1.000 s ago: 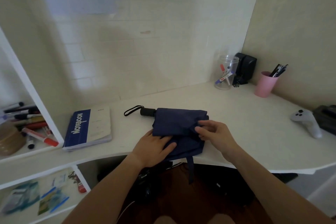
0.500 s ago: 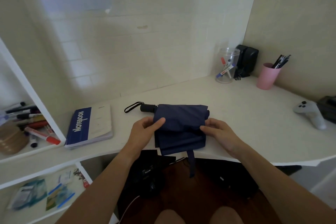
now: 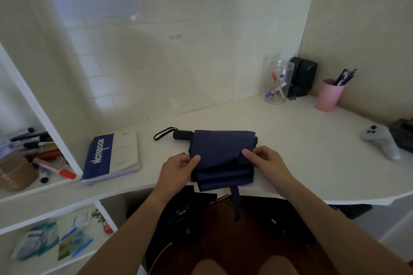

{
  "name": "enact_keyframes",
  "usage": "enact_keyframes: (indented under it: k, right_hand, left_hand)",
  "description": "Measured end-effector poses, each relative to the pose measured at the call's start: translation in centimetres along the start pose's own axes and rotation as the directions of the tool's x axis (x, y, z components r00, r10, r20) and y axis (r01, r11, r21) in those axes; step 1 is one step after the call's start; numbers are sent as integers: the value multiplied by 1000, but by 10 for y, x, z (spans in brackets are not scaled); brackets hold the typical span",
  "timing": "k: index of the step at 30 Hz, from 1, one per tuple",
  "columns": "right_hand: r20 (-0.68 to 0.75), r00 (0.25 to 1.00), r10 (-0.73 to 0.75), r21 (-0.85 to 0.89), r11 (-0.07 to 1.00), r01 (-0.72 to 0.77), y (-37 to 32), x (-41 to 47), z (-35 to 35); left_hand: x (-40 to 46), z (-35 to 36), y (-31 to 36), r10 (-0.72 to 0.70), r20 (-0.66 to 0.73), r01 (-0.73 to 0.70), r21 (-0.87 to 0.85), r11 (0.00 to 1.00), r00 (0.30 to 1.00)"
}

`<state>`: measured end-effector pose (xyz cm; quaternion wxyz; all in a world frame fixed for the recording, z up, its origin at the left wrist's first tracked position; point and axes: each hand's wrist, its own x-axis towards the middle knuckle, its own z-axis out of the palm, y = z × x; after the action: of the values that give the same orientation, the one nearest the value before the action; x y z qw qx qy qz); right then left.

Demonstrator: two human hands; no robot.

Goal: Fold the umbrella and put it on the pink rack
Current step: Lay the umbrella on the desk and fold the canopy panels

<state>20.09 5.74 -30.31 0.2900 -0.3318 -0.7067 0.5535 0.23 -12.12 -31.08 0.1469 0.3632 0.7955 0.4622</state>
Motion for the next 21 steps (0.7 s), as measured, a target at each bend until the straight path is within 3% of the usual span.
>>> enact_keyframes:
  k: [8, 14, 21]
  right_hand:
    - [171, 985, -16, 124, 992, -6, 1, 2, -11]
    - [162, 986, 40, 69, 996, -52, 4, 3, -17]
    - [185, 981, 53, 58, 996, -65, -4, 2, -15]
  left_hand:
    - [-1, 4, 9, 58, 54, -62, 63, 996, 997]
    - [-1, -3, 7, 57, 91, -73, 178, 981, 994]
    - [-3, -6, 15, -50, 100, 58, -76, 995, 994]
